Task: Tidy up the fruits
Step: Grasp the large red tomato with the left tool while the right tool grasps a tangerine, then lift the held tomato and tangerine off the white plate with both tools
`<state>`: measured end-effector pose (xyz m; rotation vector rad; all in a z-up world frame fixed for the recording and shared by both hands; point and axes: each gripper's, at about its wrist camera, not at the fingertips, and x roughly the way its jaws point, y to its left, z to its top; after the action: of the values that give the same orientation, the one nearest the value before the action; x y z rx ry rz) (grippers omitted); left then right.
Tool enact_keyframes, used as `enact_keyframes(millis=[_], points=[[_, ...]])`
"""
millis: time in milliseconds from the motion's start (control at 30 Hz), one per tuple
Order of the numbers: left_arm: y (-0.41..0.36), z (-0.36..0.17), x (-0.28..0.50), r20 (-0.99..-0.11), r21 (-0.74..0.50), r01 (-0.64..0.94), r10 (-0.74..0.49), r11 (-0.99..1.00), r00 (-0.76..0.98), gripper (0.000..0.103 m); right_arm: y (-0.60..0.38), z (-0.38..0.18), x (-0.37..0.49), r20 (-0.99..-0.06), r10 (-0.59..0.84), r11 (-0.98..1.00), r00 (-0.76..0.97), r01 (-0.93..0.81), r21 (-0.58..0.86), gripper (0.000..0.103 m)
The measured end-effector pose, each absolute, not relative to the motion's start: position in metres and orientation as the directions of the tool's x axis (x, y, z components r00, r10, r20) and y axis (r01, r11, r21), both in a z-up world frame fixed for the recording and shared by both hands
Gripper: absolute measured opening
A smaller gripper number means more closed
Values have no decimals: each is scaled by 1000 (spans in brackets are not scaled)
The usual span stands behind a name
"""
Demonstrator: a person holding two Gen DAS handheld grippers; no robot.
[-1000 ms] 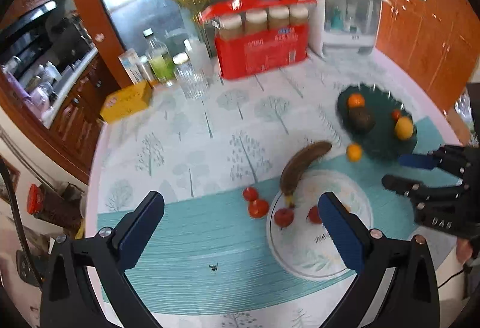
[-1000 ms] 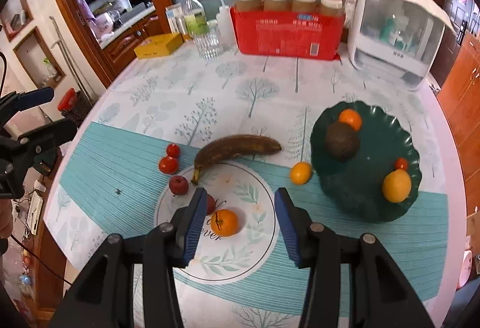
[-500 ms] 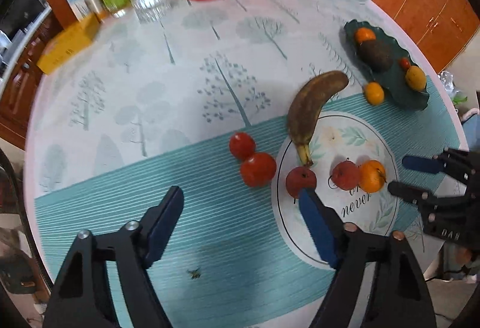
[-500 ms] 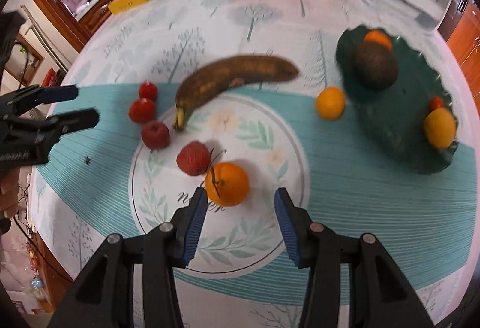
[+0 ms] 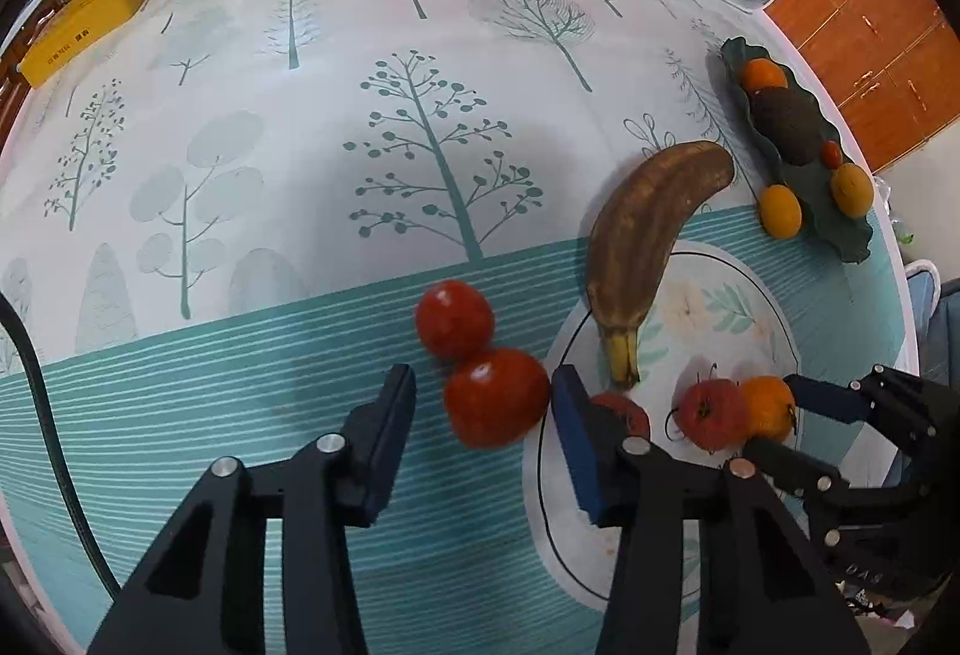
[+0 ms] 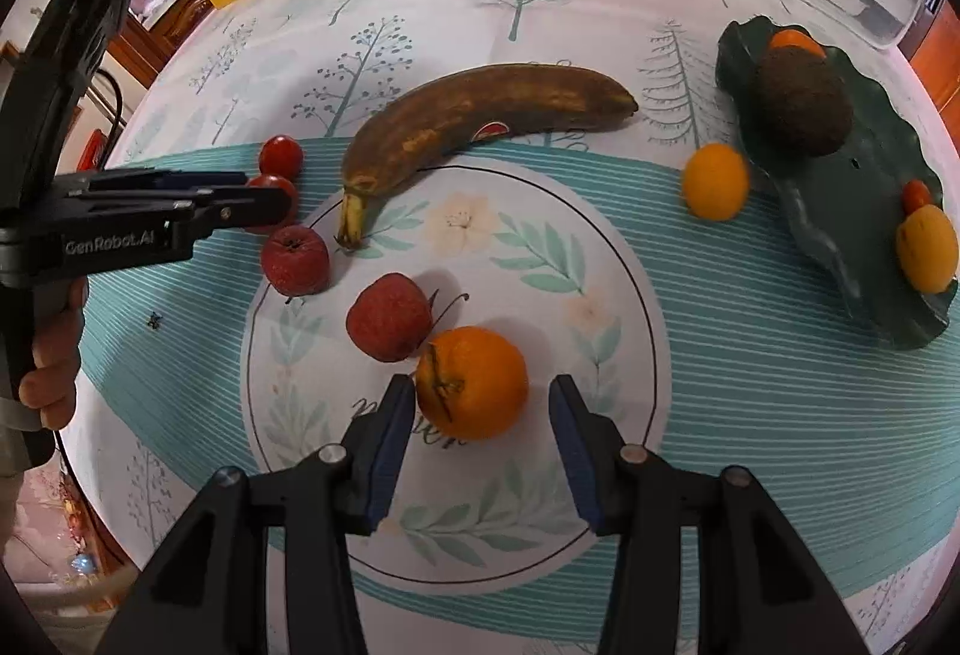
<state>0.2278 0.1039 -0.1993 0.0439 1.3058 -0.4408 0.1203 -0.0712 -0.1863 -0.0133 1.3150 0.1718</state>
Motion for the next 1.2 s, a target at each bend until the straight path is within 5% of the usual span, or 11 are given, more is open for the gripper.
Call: enact_keyframes(millis=[100, 700, 1200], points=[[102, -202, 230, -938, -218, 344, -293, 913, 183, 36, -71, -190, 121, -963, 125, 987, 238, -132, 96, 46], [110, -193, 211, -925, -233, 308, -308, 923, 223, 33, -73, -186, 109, -955, 130, 989, 266, -109, 104, 39], [104, -121, 160, -883, -253, 326, -356, 911, 308, 33, -91, -137, 74, -919, 121, 992, 375, -67, 103, 39]])
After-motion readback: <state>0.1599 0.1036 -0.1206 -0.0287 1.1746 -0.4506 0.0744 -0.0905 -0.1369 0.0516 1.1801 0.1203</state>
